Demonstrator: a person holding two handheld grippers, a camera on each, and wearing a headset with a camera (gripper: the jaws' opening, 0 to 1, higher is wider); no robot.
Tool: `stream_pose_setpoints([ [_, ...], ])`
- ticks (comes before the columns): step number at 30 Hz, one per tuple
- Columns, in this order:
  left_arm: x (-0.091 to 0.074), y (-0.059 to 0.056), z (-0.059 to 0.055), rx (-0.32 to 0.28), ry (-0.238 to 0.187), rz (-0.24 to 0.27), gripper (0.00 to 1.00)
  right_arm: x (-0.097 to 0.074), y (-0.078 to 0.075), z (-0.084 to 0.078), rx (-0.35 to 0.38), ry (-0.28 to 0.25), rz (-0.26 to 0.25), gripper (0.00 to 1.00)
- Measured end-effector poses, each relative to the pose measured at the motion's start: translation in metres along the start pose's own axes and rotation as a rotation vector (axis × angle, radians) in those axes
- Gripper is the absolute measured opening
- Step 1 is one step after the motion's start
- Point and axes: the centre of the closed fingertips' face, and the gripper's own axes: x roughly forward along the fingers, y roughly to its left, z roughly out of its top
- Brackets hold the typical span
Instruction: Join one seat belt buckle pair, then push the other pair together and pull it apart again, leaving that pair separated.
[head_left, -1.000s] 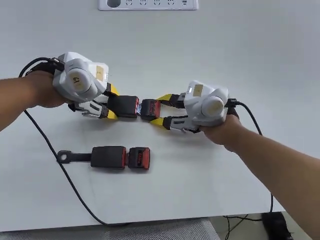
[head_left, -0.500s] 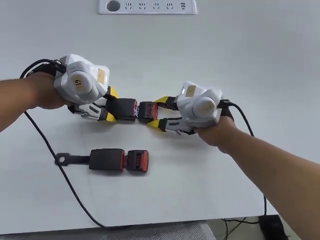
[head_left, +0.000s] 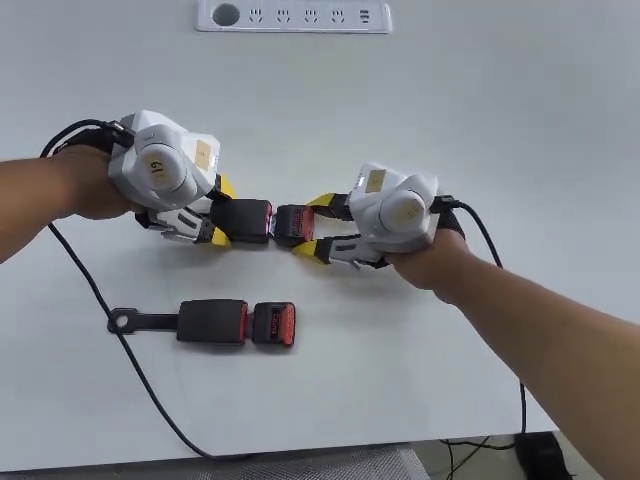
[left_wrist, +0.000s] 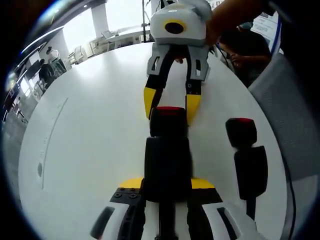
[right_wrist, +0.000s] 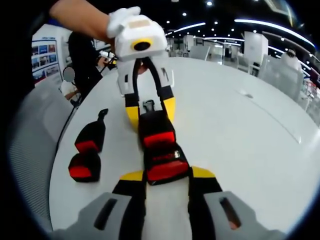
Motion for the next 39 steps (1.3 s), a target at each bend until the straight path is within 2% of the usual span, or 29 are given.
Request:
stream_pose_setpoints([
  [23, -0.002, -0.001, 0.001, -0.01, -0.017, -0.003, 0.33, -0.002, 0.002, 0.0, -0.01, 0.007, -0.001, 0.32],
  [33, -0.003, -0.001, 0.0, -0.027, -0.04, 0.001, 0.33, -0.015, 0.0, -0.011, -0.01, 0.008, -0.012, 0.32],
  [39, -0.003, -0.001, 0.001, -0.028, -0.037, 0.001, 0.33, -0.016, 0.001, -0.013, -0.021, 0.007, -0.005, 0.33],
])
